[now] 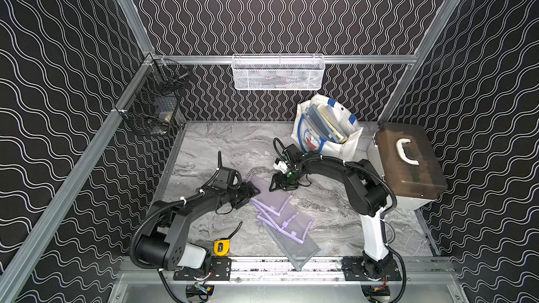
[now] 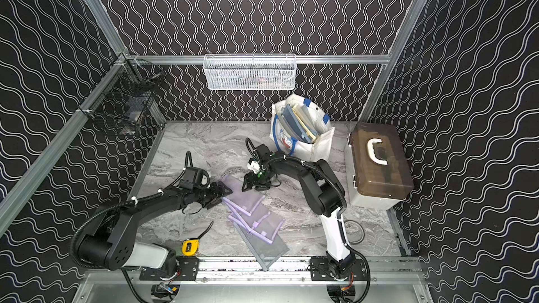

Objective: Put the pencil pouch into the canvas bag
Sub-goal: Pick up the pencil pouch.

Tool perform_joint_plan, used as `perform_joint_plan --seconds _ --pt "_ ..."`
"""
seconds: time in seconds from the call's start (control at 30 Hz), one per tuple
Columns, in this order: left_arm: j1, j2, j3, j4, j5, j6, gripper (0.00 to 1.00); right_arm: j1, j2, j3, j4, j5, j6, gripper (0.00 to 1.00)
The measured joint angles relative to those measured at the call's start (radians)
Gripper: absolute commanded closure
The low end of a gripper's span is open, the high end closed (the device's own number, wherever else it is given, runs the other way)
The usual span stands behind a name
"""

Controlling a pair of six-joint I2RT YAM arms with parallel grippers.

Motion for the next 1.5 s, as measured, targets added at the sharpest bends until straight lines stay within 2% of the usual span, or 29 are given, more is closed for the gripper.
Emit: perform_joint_plan --seconds 0.23,0.4,0.53,0.63,0.8,0.97,1.33,1.5 --pt "0.000 0.013 0.010 0.027 0.014 0.001 0.38 0.002 -0.051 -0.035 0.039 -0.022 0.040 0.53" --pt "0.000 0.001 0.010 0.024 0.017 0.011 0.48 0.021 -0.058 -0.035 0.050 -0.022 0.053 0.55" --pt "0.000 -0.016 0.012 0.017 0.026 0.026 0.60 0.047 -0.058 -0.031 0.053 -0.022 0.067 0.55" --pt "0.000 -0.025 0.025 0.004 0.039 0.047 0.70 0.072 -0.058 -0.011 0.050 -0.014 0.072 0.51" --pt "0.000 -0.026 0.046 -0.011 0.053 0.075 0.83 0.085 -0.063 -0.018 0.051 0.010 0.092 0.38" --pt "0.000 -0.026 0.055 -0.027 0.063 0.090 0.90 0.084 -0.113 -0.053 0.047 0.048 0.114 0.33" --pt "0.000 -0.009 0.036 -0.027 0.069 0.107 0.94 0.068 -0.197 -0.110 -0.002 0.141 0.142 0.26" --pt "0.000 -0.002 0.029 -0.027 0.069 0.112 1.00 0.064 -0.194 -0.108 -0.008 0.154 0.151 0.27"
